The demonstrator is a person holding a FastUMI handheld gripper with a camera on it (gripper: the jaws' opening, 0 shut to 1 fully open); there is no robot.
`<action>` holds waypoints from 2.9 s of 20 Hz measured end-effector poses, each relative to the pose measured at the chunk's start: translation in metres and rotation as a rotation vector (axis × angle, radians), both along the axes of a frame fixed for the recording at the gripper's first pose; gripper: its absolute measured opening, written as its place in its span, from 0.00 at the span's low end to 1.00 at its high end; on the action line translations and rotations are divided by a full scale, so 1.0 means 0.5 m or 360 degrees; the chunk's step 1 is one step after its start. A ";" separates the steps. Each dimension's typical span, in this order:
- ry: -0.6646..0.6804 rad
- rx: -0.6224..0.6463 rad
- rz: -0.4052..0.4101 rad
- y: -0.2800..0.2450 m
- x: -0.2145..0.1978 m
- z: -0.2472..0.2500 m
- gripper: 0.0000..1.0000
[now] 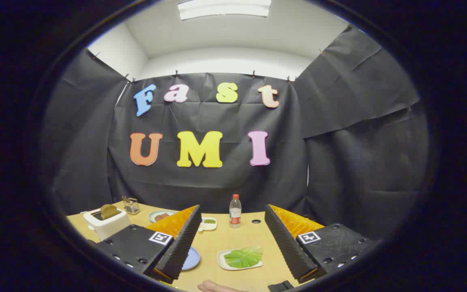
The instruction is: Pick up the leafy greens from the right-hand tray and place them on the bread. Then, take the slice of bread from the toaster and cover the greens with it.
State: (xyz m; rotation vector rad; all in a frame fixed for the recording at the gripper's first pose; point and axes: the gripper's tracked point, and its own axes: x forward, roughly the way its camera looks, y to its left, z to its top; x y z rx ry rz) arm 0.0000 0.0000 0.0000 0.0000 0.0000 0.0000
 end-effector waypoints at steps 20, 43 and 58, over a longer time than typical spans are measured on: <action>0.0362 -0.0113 -0.0013 -0.084 0.208 -0.205 0.94; 0.1264 -0.0275 -0.0178 -0.174 0.391 -0.625 0.90; 0.1108 -0.0253 -0.0158 -0.174 0.376 -0.544 0.01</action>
